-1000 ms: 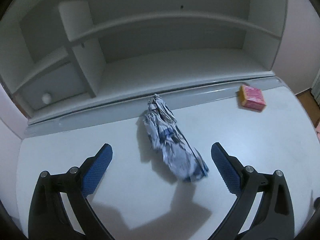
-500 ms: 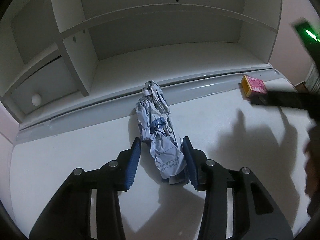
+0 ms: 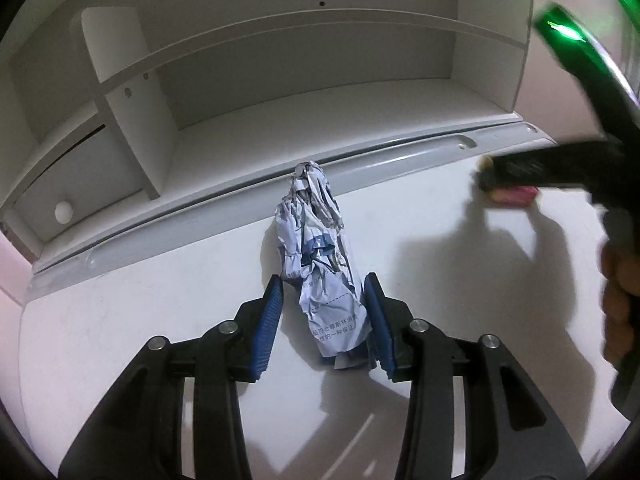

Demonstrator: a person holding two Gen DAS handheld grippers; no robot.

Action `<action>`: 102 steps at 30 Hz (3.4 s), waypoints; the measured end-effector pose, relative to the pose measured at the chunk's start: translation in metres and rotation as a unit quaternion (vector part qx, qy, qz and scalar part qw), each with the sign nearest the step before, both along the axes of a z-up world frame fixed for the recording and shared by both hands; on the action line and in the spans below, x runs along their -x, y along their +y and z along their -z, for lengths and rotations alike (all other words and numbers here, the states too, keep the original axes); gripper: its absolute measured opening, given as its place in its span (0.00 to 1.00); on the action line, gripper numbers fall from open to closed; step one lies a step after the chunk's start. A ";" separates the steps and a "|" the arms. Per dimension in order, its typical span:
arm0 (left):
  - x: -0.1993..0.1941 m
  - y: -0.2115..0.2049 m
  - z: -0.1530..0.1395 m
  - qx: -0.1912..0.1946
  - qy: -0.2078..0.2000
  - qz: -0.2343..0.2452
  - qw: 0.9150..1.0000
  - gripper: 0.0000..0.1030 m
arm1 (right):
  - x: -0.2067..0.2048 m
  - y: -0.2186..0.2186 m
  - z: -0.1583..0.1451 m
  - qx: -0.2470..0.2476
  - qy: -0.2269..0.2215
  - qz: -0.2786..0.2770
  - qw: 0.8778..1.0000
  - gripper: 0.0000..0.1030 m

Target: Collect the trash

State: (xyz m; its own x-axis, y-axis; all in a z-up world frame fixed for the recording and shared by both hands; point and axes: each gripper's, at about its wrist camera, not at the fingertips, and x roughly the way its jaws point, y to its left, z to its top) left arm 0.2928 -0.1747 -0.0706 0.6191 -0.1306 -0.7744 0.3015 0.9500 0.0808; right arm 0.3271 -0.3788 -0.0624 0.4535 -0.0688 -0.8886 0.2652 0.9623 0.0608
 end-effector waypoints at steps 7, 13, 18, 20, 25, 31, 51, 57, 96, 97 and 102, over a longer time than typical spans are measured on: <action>0.018 -0.010 0.000 -0.008 -0.004 0.037 0.999 0.28 | 0.122 -0.067 -0.004 -0.003 -0.007 0.023 1.000 0.51; 0.045 -0.031 -0.007 0.015 0.007 0.091 0.996 0.27 | 0.297 -0.135 -0.024 -0.005 -0.047 0.074 0.996 0.51; 0.108 -0.087 -0.039 0.034 -0.017 0.166 0.985 0.27 | 0.431 -0.174 -0.030 0.019 -0.067 0.156 0.985 0.51; 0.148 -0.125 -0.052 0.046 -0.022 0.216 0.975 0.27 | 0.475 -0.194 -0.024 0.019 -0.068 0.189 0.979 0.51; 0.251 -0.223 -0.066 0.076 -0.026 0.341 0.937 0.27 | 0.580 -0.235 0.002 0.011 -0.067 0.272 0.960 0.50; 0.380 -0.331 -0.011 0.071 0.013 0.479 0.875 0.27 | 0.669 -0.264 0.040 0.004 -0.059 0.346 0.936 0.50; 0.488 -0.406 0.171 0.008 0.092 0.576 0.812 0.28 | 0.694 -0.301 0.180 -0.063 0.002 0.368 0.928 0.50; 0.483 -0.408 0.175 0.005 0.098 0.569 0.816 0.28 | 0.688 -0.301 0.183 -0.064 0.007 0.364 0.929 0.50; 0.509 -0.419 0.181 0.007 0.123 0.596 0.794 0.80 | 0.703 -0.304 0.179 -0.070 -0.003 0.388 0.919 0.73; 0.508 -0.418 0.180 0.006 0.118 0.593 0.796 0.82 | 0.701 -0.304 0.178 -0.069 -0.004 0.387 0.920 0.74; 0.492 -0.405 0.171 0.002 0.107 0.577 0.810 0.88 | 0.688 -0.305 0.167 -0.067 -0.014 0.383 0.921 0.83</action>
State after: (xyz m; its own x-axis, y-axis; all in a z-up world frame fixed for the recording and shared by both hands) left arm -0.1990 -0.5798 -0.2416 -0.0646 -0.5302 -0.8454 0.9953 0.0271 -0.0931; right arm -0.3612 -0.6840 -0.2293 0.3410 -0.2685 -0.9009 0.8600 0.4760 0.1837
